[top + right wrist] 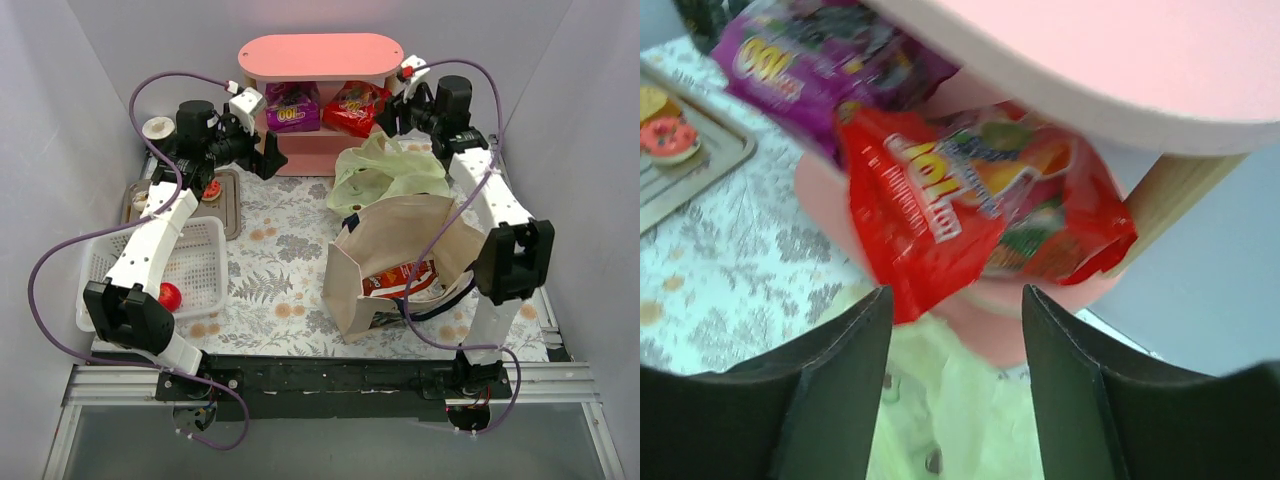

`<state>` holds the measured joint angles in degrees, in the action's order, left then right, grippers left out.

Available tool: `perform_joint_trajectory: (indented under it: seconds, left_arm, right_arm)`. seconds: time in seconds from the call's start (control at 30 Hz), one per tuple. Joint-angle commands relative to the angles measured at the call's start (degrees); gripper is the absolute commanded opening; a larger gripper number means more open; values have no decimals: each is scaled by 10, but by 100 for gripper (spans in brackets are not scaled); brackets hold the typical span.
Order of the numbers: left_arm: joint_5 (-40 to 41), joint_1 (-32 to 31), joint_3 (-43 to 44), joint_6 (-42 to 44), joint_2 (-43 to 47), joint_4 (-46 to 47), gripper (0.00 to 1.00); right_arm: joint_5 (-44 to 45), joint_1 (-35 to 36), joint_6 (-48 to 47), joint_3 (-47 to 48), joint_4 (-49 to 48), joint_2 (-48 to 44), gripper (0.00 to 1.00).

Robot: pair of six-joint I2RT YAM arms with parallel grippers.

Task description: Untie the knot of the grocery bags and take out the mixed food

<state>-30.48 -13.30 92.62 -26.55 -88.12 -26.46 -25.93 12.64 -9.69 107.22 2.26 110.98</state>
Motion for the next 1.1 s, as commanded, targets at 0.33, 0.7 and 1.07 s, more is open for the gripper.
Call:
perform_joint_trajectory:
  seconds: [0.33, 0.7, 1.07]
  left_arm:
    - [1, -1, -72, -7, 73, 47, 93]
    - [16, -1, -117, -11, 107, 62, 93]
    - [23, -1, -126, -17, 109, 62, 93]
  right_arm:
    - [138, 150, -404, -206, -205, -105, 74]
    - [290, 165, -504, 7, -127, 84, 74]
    - [223, 151, -560, 42, -24, 109, 47]
